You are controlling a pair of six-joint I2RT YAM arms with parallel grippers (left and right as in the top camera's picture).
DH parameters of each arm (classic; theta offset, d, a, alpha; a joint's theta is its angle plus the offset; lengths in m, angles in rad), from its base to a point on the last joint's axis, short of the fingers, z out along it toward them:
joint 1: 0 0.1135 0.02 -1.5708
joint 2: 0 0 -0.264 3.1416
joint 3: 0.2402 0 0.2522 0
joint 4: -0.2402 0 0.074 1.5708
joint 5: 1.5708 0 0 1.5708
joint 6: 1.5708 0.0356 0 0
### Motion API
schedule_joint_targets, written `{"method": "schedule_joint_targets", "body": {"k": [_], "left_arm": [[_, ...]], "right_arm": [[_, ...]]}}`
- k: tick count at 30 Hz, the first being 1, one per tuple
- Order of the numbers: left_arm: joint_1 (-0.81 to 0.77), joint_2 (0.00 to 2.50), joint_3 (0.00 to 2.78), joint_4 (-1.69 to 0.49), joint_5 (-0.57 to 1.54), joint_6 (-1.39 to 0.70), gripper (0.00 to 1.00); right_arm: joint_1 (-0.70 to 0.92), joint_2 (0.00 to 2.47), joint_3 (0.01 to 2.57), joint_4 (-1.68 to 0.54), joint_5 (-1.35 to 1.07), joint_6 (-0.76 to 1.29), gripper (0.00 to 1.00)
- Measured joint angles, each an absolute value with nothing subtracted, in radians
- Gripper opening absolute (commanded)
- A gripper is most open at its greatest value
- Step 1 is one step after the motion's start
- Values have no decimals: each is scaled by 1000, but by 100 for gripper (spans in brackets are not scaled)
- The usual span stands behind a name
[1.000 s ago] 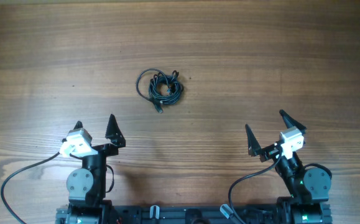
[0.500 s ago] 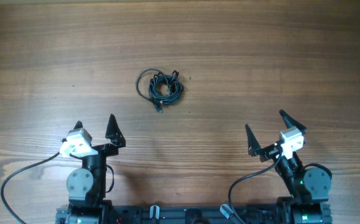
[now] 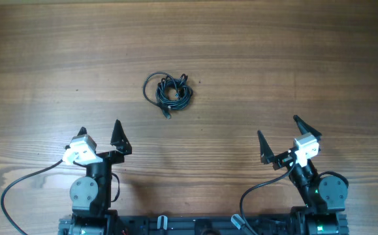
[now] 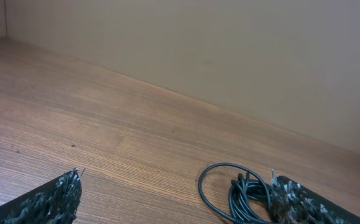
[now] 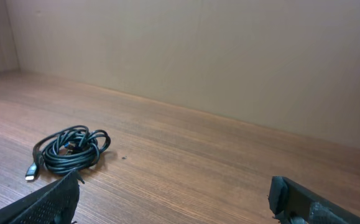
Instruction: Untangle cables
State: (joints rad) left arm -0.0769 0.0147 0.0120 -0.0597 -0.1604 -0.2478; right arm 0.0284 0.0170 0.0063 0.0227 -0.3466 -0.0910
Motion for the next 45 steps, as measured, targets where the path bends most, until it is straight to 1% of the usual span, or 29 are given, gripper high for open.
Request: {"method": "schedule_joint_targets", "body": {"k": [7,13,17,23,26,29,31,32,39,45], "left_arm": [[-77,15,12,-59,-164,-248,100],[-77,15,12,-56,-167,-248,100],[-77,15,12,-45,-107,-248,100],[-77,18,17,-47,-37,-248,100],[-77,68,61,-52,-16,-248,100],[-77,178,162,-89,23,-237,100],[-77,294,284,-157,60,-216,100],[-77,383,382,-239,80,-210,100],[-78,797,887,-642,148,-184,100],[-78,1108,1248,-897,263,-182,100]], "right_arm": [[28,17,6,28,-348,-77,100],[28,17,6,26,-351,78,100],[28,33,6,26,-359,196,100],[28,112,7,30,-443,246,100],[28,163,28,28,-459,250,100],[28,236,99,30,-469,249,100],[28,342,201,15,-492,245,100],[28,370,227,10,-498,244,100],[28,637,560,-312,-534,141,100],[28,867,870,-545,-594,77,100]]}}
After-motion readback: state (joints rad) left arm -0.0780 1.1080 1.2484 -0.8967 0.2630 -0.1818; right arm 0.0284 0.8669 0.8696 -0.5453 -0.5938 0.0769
